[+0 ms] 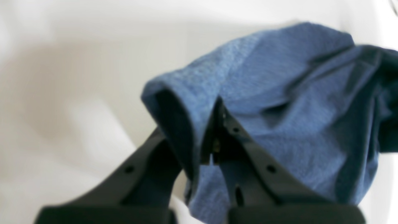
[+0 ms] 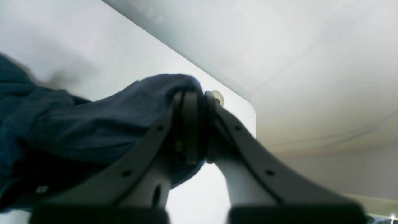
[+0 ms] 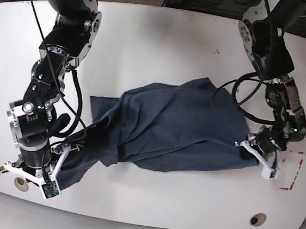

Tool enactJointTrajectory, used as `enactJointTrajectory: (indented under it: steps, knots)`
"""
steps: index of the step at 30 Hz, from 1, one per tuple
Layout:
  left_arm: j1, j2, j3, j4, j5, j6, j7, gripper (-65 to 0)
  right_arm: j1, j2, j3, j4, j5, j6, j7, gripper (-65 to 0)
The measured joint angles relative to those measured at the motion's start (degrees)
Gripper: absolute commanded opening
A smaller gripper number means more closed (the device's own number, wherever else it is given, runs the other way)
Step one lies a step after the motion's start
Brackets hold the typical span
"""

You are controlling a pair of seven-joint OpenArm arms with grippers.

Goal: Fold the T-shirt properly
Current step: 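Stretch the shirt between both grippers, pulling the ends apart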

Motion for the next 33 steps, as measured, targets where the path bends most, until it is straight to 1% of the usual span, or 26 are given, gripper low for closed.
enactJointTrajectory:
  steps: [4,10,16,22,27,33]
  knots:
    - [-1.92,-2.89,-1.86,2.49,0.11,-0.02,2.4,-65.0,0.7,-1.22,0.13,-2.19,-0.79,-0.15,1.4,-65.0]
    - [-6.1,-6.71,-5.62,3.65,-0.26,-0.09,3.04,-65.0,3.28,-2.1,-0.09,-7.28,-0.46,-0.15,4.09,-65.0]
    - [-11.37,-11.74,-8.09,3.41,0.04,-0.15,3.8,-65.0,8.24,-1.81,-0.07,-12.94,-0.55,-0.15,6.12,-65.0]
    - [-18.01,-16.13,-8.37,3.41,-0.28,-0.22,3.56,-65.0,14.69,-0.85,-0.09,-17.77,-0.44,-0.13,7.41,-65.0]
    - [-23.69,-18.67,-8.39,0.07,-0.26,-0.26,3.39,-65.0,20.28,-0.2,-0.07,-18.97,-0.61,-0.13,7.54,-65.0]
    - [-30.82,-21.66,-8.33,-6.86,-0.35,-0.28,3.8,-65.0,26.95,0.17,0.02,-20.48,-0.55,-0.15,7.63,-65.0]
